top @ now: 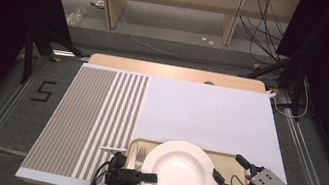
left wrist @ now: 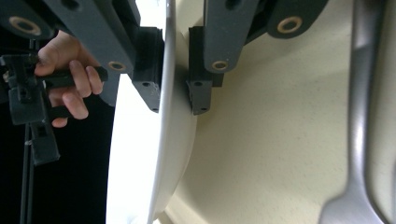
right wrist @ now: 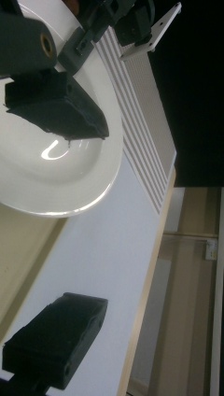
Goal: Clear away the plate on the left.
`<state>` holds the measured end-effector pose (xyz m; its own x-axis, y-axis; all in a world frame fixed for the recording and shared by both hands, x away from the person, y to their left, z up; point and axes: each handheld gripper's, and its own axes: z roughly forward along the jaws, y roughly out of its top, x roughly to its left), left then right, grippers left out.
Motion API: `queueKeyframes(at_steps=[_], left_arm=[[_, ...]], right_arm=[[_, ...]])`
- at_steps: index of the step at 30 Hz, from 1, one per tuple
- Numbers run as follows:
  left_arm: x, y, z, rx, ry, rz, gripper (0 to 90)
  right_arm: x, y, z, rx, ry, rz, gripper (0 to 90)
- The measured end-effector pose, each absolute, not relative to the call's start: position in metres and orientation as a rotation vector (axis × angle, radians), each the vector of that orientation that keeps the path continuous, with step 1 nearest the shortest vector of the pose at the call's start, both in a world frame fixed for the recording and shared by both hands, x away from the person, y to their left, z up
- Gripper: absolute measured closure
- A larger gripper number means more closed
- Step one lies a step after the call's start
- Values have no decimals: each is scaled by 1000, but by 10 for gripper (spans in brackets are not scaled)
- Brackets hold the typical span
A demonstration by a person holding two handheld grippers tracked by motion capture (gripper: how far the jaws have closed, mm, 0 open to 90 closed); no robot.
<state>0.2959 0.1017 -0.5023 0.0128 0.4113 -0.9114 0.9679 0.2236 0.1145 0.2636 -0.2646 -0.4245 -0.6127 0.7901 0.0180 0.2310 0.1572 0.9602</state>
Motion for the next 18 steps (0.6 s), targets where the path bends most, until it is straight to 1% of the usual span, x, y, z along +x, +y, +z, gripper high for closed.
queueKeyframes(at_steps=[18], left_arm=[[297, 82, -511, 1402, 1556, -778, 787]], right_arm=[[264, -265, -425, 965, 1945, 1472, 156]])
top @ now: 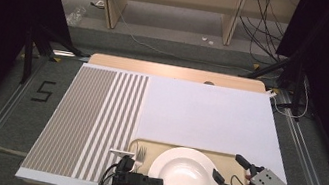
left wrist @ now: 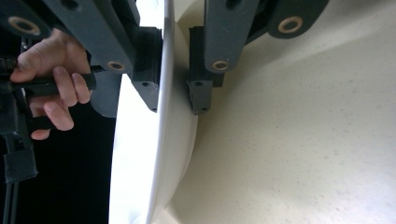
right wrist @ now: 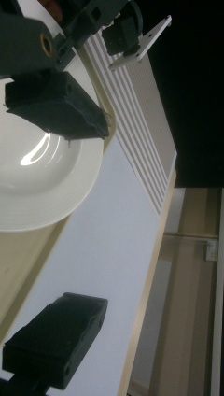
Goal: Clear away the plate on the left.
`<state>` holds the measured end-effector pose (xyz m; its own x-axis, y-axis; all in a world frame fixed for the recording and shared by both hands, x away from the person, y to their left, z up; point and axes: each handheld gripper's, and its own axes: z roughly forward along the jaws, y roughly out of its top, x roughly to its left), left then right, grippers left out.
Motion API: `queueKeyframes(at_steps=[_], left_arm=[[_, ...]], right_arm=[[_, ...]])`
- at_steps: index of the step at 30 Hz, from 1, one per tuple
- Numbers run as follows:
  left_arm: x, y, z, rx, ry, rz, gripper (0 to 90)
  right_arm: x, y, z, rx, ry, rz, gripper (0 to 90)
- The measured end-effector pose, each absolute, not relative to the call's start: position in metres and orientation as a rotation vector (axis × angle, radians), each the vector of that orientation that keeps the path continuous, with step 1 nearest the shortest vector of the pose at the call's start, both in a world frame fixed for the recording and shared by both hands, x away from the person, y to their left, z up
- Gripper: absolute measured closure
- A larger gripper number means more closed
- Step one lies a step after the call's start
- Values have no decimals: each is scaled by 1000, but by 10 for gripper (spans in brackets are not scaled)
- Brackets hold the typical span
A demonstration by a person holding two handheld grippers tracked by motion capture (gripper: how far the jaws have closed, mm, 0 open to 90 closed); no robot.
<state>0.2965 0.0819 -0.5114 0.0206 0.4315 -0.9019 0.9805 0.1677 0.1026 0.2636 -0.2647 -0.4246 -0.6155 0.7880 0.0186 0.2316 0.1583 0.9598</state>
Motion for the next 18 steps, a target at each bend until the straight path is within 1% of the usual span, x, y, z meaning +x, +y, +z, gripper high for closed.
queueKeyframes(at_steps=[5, 14, 16, 18], left_arm=[[298, 81, -517, 1392, 1565, -820, 782], [297, 81, -516, 1440, 1558, -776, 772], [298, 82, -515, 1444, 1546, -779, 739], [299, 84, -513, 1449, 1529, -757, 727]], right_arm=[[263, -265, -424, 965, 1944, 1473, 157], [263, -265, -424, 963, 1944, 1473, 157], [263, -265, -424, 964, 1945, 1475, 156], [263, -265, -424, 963, 1944, 1475, 156]])
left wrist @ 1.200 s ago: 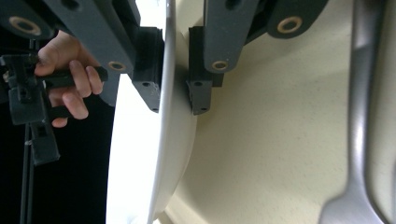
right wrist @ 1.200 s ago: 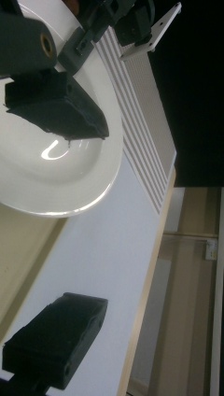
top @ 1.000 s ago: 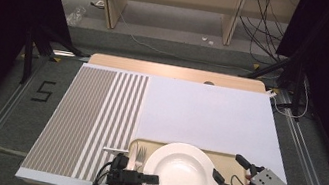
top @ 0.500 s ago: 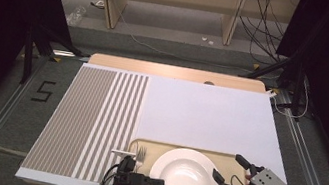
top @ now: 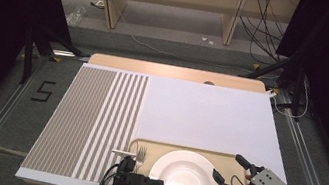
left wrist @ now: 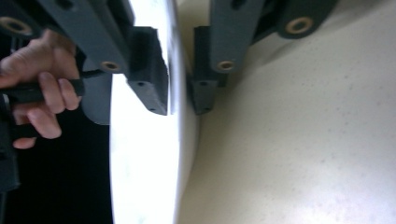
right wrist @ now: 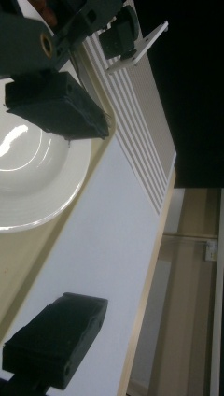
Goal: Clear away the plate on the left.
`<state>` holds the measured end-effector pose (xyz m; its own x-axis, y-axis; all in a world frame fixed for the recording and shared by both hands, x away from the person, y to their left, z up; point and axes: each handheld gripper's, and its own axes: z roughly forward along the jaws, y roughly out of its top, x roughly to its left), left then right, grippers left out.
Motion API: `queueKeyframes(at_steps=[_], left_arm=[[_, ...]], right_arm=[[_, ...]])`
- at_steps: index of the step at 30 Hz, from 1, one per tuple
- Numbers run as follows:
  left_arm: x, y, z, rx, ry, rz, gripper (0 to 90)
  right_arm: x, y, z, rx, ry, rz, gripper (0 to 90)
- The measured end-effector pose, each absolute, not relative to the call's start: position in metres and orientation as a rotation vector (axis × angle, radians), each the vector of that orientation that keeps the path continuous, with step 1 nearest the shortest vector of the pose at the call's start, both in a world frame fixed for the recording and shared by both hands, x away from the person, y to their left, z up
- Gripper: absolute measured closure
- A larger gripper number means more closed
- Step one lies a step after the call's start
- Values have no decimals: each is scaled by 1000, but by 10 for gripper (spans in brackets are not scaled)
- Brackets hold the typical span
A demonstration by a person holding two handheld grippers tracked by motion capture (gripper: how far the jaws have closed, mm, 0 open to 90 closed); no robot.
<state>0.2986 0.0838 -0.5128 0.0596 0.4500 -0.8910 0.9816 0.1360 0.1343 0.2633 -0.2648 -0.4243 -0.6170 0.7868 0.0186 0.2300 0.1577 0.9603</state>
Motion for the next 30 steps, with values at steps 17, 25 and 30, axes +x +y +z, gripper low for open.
queueKeyframes(at_steps=[17, 25, 30], left_arm=[[310, 97, -483, 1599, 1413, -626, 422], [313, 105, -472, 1634, 1381, -518, 392], [316, 112, -467, 1627, 1374, -464, 392]], right_arm=[[263, -265, -424, 961, 1944, 1475, 156], [263, -265, -424, 962, 1945, 1475, 157], [263, -265, -424, 961, 1945, 1475, 157]])
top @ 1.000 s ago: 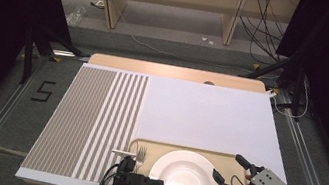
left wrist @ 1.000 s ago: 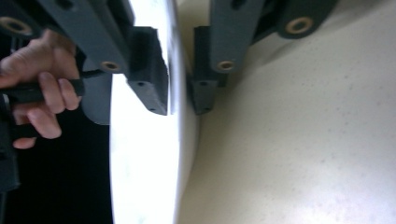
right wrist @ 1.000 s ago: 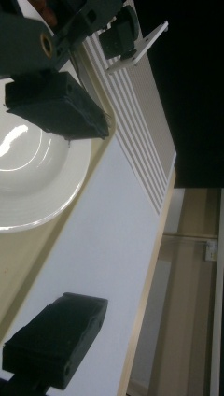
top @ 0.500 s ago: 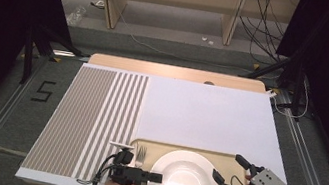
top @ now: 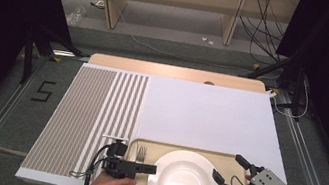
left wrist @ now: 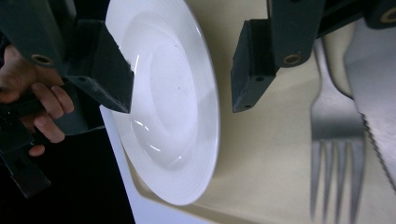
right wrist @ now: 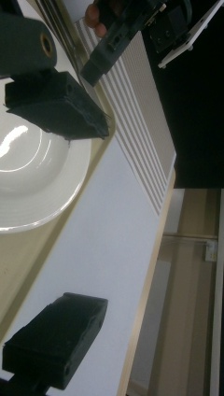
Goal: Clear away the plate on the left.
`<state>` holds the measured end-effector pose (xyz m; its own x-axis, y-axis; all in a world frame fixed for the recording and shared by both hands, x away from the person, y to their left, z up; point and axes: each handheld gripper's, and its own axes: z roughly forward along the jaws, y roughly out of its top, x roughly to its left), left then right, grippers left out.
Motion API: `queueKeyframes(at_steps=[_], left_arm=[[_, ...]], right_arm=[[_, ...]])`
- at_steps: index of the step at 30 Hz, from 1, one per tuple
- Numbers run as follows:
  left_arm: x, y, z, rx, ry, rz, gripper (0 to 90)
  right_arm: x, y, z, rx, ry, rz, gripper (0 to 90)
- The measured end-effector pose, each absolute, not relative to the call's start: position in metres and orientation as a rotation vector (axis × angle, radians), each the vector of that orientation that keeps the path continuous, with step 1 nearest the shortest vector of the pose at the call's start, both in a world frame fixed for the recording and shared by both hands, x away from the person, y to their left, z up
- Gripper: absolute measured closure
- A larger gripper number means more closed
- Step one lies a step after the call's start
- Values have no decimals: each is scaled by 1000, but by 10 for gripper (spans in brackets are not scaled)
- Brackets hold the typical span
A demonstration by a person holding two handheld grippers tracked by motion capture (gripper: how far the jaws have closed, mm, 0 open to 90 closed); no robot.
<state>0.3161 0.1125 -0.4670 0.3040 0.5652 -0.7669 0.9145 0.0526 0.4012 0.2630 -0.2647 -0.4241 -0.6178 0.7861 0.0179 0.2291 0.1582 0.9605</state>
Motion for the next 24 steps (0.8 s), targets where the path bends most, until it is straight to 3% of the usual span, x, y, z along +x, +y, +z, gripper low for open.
queueKeyframes(at_steps=[5, 24], left_arm=[[318, 119, -461, 1629, 1350, -419, 382], [315, 129, -436, 1713, 1140, -16, 319]], right_arm=[[263, -265, -424, 962, 1945, 1475, 156], [263, -265, -424, 963, 1945, 1478, 157]])
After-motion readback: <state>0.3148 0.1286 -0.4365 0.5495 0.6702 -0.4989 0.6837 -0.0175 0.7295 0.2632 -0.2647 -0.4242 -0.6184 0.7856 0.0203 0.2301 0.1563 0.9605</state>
